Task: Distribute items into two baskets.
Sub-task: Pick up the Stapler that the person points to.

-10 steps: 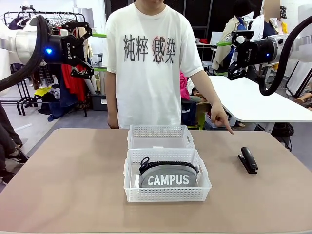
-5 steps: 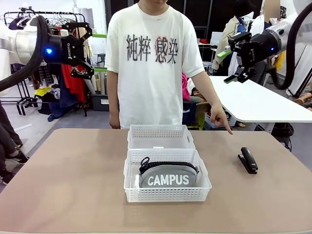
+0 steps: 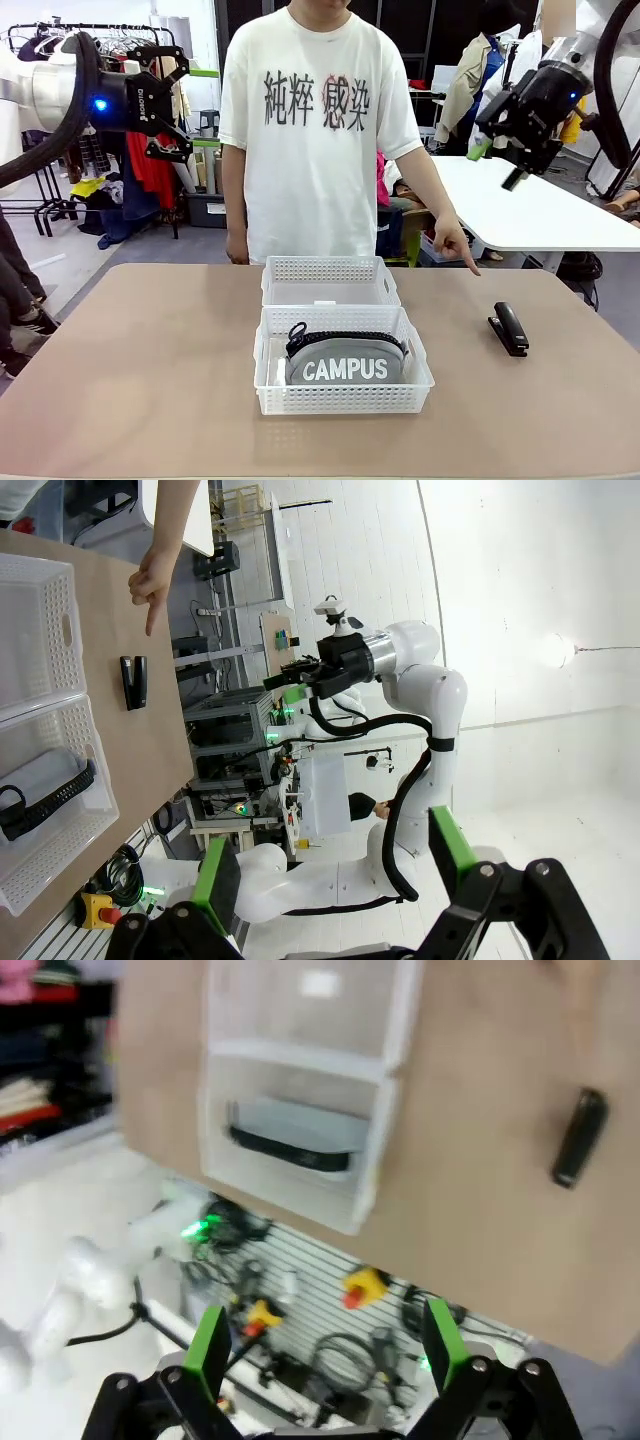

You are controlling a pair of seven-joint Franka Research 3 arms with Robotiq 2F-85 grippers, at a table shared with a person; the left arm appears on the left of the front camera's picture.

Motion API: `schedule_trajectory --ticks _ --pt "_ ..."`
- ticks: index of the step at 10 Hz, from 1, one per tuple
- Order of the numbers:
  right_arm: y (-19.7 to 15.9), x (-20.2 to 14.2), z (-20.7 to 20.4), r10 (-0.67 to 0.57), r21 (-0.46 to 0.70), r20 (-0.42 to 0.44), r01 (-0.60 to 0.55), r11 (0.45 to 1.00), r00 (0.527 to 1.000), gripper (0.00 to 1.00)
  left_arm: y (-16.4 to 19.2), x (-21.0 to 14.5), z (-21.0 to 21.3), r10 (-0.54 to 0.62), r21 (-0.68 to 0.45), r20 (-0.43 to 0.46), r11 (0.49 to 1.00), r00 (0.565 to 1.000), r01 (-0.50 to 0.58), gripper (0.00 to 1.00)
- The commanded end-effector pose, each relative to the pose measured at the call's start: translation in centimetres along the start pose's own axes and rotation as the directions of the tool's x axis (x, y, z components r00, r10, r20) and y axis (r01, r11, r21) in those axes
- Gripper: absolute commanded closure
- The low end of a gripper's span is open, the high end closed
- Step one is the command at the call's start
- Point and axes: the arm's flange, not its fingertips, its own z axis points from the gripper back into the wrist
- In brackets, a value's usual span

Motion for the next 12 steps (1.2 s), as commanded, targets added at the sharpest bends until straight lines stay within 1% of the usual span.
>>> schedule_trajectory --ticks 1,2,3,4,6,7,8,9,12 --pt "-0.8 -0.4 -2.5 -0.057 -0.190 -0.003 0.055 0.980 0.998 0.00 -0.2 -0.1 0.0 0.002 -0.003 0.006 1.000 1.000 -0.002 0.00" --pt "-1.5 -0.7 -3.3 -0.045 -0.274 -0.005 0.042 0.961 0.999 0.00 -0.2 -0.1 0.0 0.002 -0.003 0.006 1.000 1.000 -0.002 0.00" --pt "-2.0 -1.4 -4.5 -0.054 -0.307 -0.005 0.050 0.950 0.999 0.00 -0.2 -0.1 0.0 0.002 -0.003 0.006 1.000 1.000 -0.002 0.00" --pt "-2.8 -1.9 -5.5 -0.067 -0.352 0.015 0.068 0.934 0.998 0.00 -0.2 -0.1 0.0 0.002 -0.003 0.006 1.000 1.000 -0.002 0.00" --pt "-4.8 -2.8 -7.1 -0.110 -0.355 0.026 0.112 0.928 0.994 0.00 -0.2 -0.1 0.0 0.002 -0.003 0.006 1.000 1.000 -0.002 0.00" --pt "-5.5 -3.2 -7.3 -0.122 -0.350 0.050 0.132 0.928 0.991 0.00 -0.2 -0.1 0.0 0.002 -0.003 0.006 1.000 1.000 -0.002 0.00" --pt "-5.5 -3.2 -7.0 -0.138 -0.245 0.042 0.144 0.959 0.990 0.00 -0.2 -0.1 0.0 0.002 -0.003 0.006 1.000 1.000 -0.002 0.00" --pt "-5.2 -2.1 -6.9 -0.088 -0.340 0.001 0.083 0.937 0.996 0.00 -0.2 -0.1 0.0 0.002 -0.003 0.006 1.000 1.000 -0.002 0.00" --pt "-5.2 -2.1 -6.9 -0.088 -0.340 0.001 0.083 0.937 0.996 0.00 -0.2 -0.1 0.0 0.002 -0.003 0.006 1.000 1.000 -0.002 0.00"
